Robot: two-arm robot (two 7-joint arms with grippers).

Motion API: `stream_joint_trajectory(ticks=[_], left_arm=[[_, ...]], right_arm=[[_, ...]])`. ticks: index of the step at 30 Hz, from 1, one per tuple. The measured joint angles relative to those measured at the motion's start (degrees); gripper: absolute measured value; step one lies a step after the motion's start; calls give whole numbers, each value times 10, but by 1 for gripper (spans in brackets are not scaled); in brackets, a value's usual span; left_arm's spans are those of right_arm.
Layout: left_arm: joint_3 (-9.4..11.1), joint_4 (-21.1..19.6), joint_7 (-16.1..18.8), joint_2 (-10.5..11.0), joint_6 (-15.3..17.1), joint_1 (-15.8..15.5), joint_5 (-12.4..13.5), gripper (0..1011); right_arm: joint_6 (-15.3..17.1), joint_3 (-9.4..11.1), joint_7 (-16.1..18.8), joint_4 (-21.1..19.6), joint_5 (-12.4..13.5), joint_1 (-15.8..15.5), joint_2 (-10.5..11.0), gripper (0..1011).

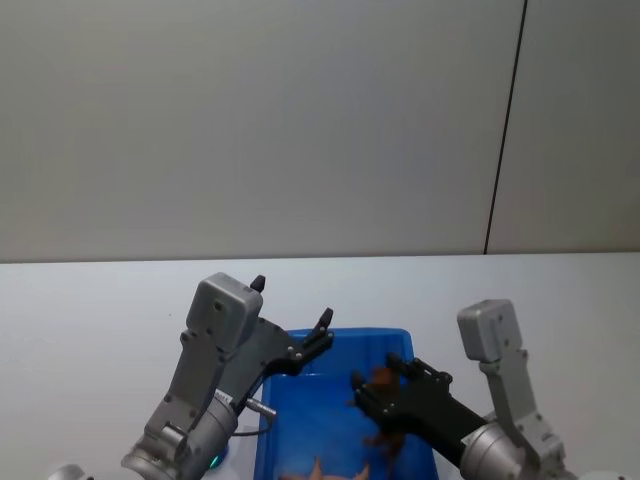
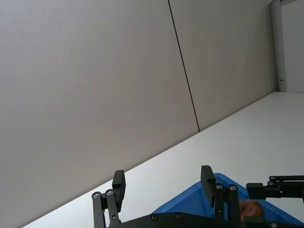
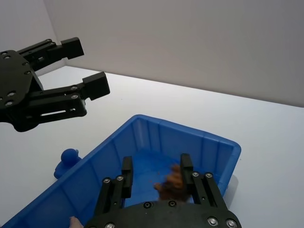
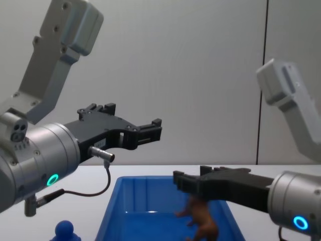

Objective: Pick up the two dolls from the table and place them into the box.

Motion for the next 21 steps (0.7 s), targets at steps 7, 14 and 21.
stream_joint_trajectory(ticks=[7, 14, 21], left_arm=[[0, 0, 0, 0, 0, 0, 0, 1001], [0, 0, 0, 0, 0, 0, 0, 1001], [0, 0, 0, 0, 0, 0, 0, 1001]], right_arm=[[-3, -2, -14, 10, -10, 5, -4, 781], [-18, -1, -44, -5, -18, -6, 1, 950], [-34, 6, -92, -40, -23, -34, 19, 1001]])
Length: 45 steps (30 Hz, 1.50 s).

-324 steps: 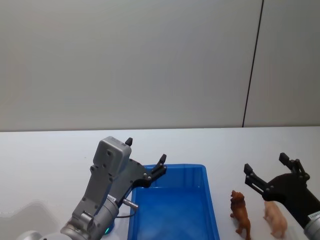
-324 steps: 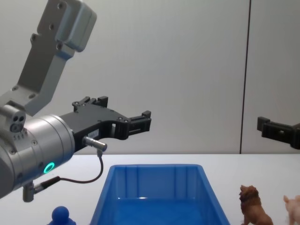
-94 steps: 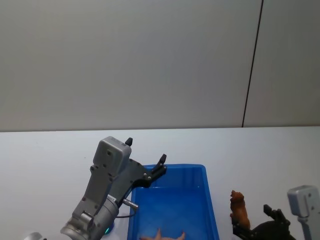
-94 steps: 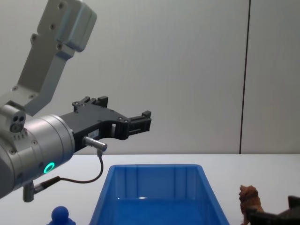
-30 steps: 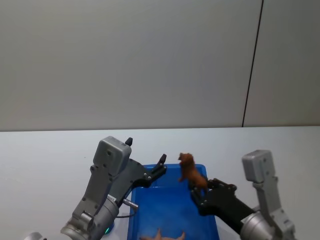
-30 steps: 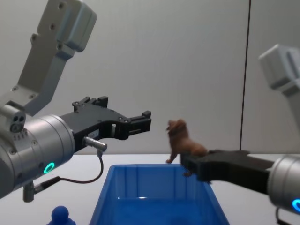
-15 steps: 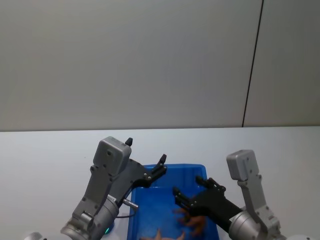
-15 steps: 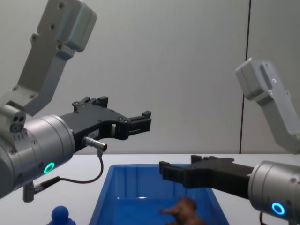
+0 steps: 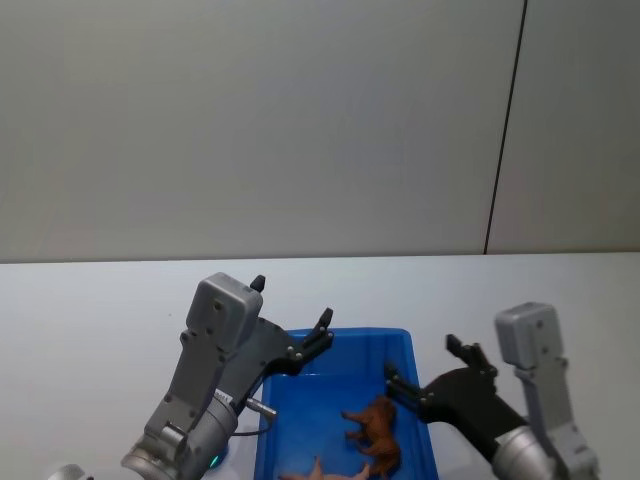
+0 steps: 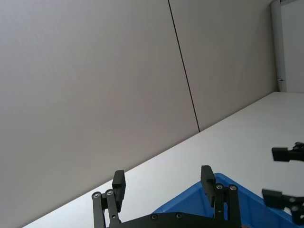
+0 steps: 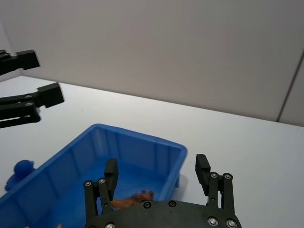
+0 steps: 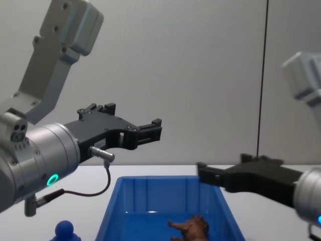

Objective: Pick up the two dolls from the table and place them into the box.

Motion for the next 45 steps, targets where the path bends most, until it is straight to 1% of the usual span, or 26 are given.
stream_joint_trajectory(ticks=[3, 5, 6, 9, 15, 28, 31, 37, 41, 42, 45], left_arm=[[0, 0, 0, 0, 0, 0, 0, 1001], [0, 0, 0, 0, 0, 0, 0, 1001], [0, 0, 0, 0, 0, 0, 0, 1001], [0, 0, 0, 0, 0, 0, 0, 1001], [0, 0, 0, 0, 0, 0, 0, 1001], [-2, -3, 1, 3, 4, 3, -3, 1001], [-5, -7, 5, 6, 12, 6, -8, 1001], [-13, -19, 15, 17, 38, 16, -25, 1001], [-20, -29, 25, 27, 66, 24, -43, 1002], [-20, -29, 25, 27, 66, 24, -43, 1001], [-27, -35, 32, 36, 91, 31, -60, 1001]], right_arm=[[-6, 4, -20, -15, 0, -13, 8, 1001], [-8, 7, -27, -22, 0, -19, 12, 1001], [-10, 9, -38, -28, 1, -24, 16, 1001], [-15, 15, -56, -40, 4, -37, 26, 1001], [-22, 24, -81, -56, 11, -54, 39, 1001], [-29, 33, -105, -72, 18, -72, 52, 1001], [-30, 35, -108, -74, 19, -74, 54, 1001], [-31, 36, -113, -77, 20, -77, 57, 1001], [-32, 37, -115, -79, 20, -79, 58, 1001], [-32, 37, -115, -79, 20, -79, 58, 1001], [-32, 38, -116, -80, 21, -80, 58, 1001]])
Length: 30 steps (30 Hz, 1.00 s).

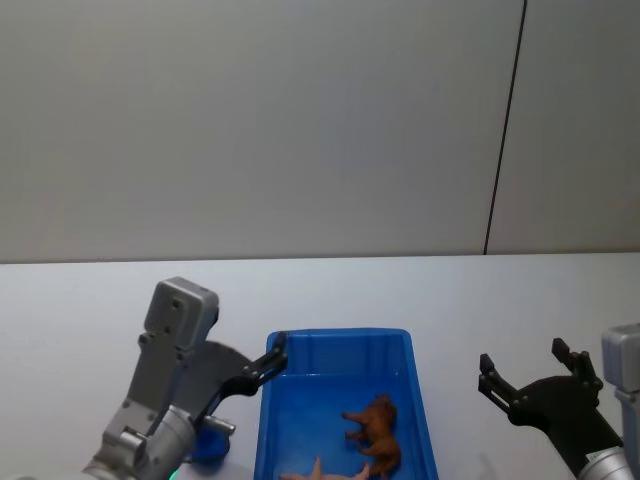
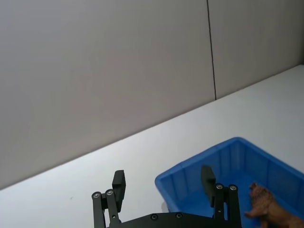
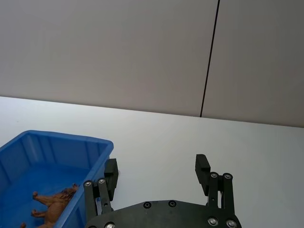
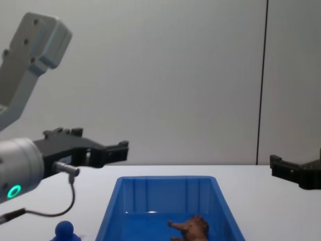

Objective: Pick up the two dolls from the table and place them into the box.

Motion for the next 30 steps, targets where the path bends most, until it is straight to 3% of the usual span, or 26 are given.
stream_joint_trajectory(ticks=[14, 30], left_arm=[[-18, 1, 9, 19, 63, 15, -39, 1001], [-27, 32, 2, 20, 101, 15, -52, 1001]], right_arm=[[-1, 1, -2, -1, 1, -2, 1, 1001], [-1, 1, -3, -2, 1, -2, 2, 1001]])
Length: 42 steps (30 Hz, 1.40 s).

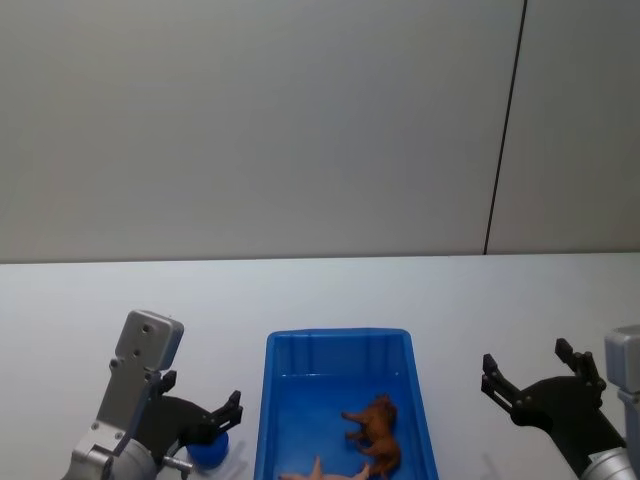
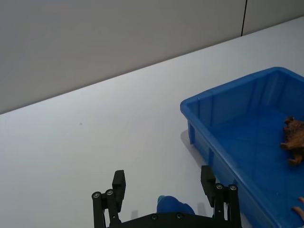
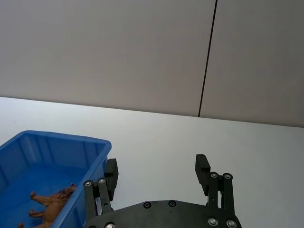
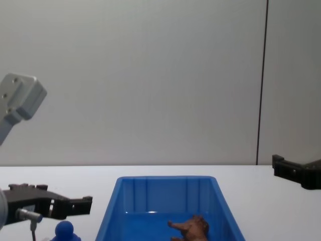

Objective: Pick up the two dolls from the table and place them into the box.

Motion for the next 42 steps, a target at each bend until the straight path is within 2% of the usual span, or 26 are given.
stream_joint_trajectory(ticks=[12, 16, 17, 19, 23, 24, 26, 30, 31, 32, 34, 35, 42], left_arm=[[-3, 26, -21, -5, 13, -5, -7, 997], [-3, 34, -29, -7, 16, -7, -9, 917], [-3, 37, -32, -8, 18, -7, -9, 865], [-3, 40, -34, -9, 19, -8, -9, 859], [-3, 47, -41, -10, 25, -10, -9, 729], [-3, 50, -43, -11, 27, -10, -9, 661], [-3, 52, -44, -11, 28, -10, -9, 621], [-3, 57, -47, -13, 32, -10, -9, 478], [-3, 57, -48, -13, 32, -10, -9, 478], [-3, 58, -49, -13, 32, -10, -9, 416], [-3, 59, -50, -14, 32, -11, -9, 381], [-4, 59, -50, -14, 32, -11, -9, 327], [-5, 54, -52, -14, 24, -11, -6, 254]], right_arm=[[0, 0, 0, 0, 0, 0, 0, 1001], [0, 0, 0, 0, 0, 0, 0, 1001], [0, 0, 0, 0, 0, 0, 0, 1001], [0, 0, 0, 0, 0, 0, 0, 1001], [0, 0, 0, 0, 0, 0, 0, 1001], [0, 0, 0, 0, 0, 0, 0, 1001], [0, 0, 0, 0, 0, 0, 0, 1001], [0, 0, 0, 0, 0, 0, 0, 1001], [0, 0, 0, 0, 0, 0, 0, 1001], [0, 0, 0, 0, 0, 0, 0, 1001], [0, 0, 0, 0, 0, 0, 0, 1001], [0, 0, 0, 0, 0, 0, 0, 1001], [0, 0, 0, 0, 0, 0, 0, 1001]])
